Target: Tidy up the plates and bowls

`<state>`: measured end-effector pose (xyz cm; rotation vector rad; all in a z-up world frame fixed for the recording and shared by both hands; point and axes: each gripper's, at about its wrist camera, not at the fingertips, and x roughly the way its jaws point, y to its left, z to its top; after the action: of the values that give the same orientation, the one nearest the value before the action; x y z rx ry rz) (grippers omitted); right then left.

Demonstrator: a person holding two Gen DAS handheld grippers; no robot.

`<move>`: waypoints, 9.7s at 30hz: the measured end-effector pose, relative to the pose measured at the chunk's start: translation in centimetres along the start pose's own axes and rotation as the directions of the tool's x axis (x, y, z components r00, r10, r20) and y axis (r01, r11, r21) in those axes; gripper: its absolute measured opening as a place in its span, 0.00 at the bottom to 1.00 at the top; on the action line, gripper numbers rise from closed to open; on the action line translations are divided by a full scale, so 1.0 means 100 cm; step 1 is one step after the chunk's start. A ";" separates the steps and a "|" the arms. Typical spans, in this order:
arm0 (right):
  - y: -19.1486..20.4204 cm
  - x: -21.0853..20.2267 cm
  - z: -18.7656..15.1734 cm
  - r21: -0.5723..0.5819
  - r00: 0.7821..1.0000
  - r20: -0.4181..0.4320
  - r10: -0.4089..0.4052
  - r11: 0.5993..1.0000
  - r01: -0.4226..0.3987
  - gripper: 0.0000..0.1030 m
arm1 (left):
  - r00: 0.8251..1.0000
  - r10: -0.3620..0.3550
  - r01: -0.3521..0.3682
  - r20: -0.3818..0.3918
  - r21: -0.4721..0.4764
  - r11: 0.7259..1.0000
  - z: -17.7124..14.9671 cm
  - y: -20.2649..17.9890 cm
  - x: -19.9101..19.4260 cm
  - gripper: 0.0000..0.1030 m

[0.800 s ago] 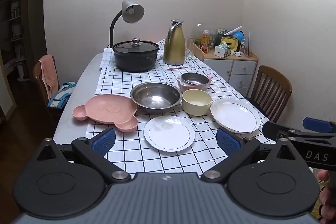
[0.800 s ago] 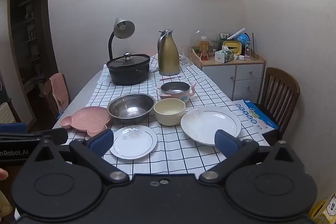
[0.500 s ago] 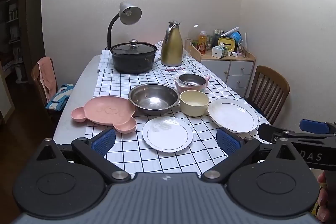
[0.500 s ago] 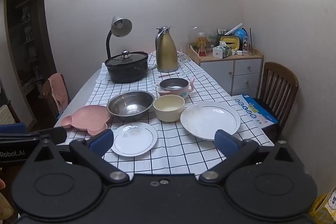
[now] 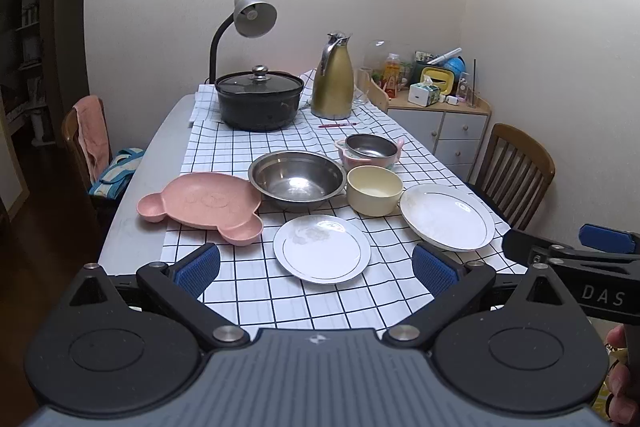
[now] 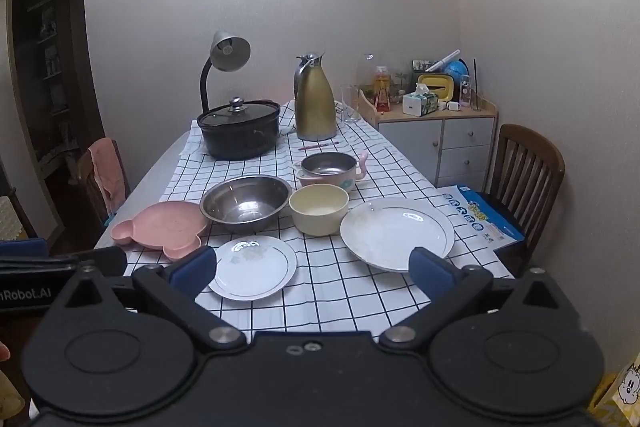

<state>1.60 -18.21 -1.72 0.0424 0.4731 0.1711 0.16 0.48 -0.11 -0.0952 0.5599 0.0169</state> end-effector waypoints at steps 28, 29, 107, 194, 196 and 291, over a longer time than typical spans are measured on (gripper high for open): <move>0.006 -0.004 0.005 -0.020 0.999 -0.010 0.038 0.999 -0.038 0.98 | 1.000 0.013 -0.013 -0.003 -0.019 1.000 -0.001 0.006 -0.002 1.00; 0.006 -0.003 0.005 -0.021 0.999 -0.010 0.038 0.999 -0.038 0.98 | 1.000 0.016 -0.016 -0.002 -0.016 1.000 -0.002 0.005 -0.002 1.00; -0.247 0.389 0.053 0.050 0.786 -0.589 0.189 0.979 -0.198 0.55 | 0.833 -0.081 -0.052 -0.547 -0.222 0.974 0.037 -0.145 0.380 0.80; -0.285 0.189 -0.053 0.165 0.786 -0.602 0.140 0.985 -0.049 0.19 | 0.741 -0.213 0.165 -0.637 -0.135 0.977 -0.066 -0.185 0.250 0.16; -0.284 0.187 -0.052 0.143 0.790 -0.601 0.125 0.989 -0.048 0.21 | 0.742 -0.215 0.171 -0.635 -0.130 0.977 -0.067 -0.185 0.248 0.18; 0.013 0.369 -0.001 -0.003 0.707 -0.657 0.263 0.936 -0.352 0.30 | 0.872 -0.043 -0.071 -0.487 -0.213 0.974 -0.002 0.082 0.318 0.36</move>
<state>33.66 -10.57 -18.29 -0.0707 1.1600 0.5615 26.67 8.31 -17.93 -0.3240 1.0698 0.0728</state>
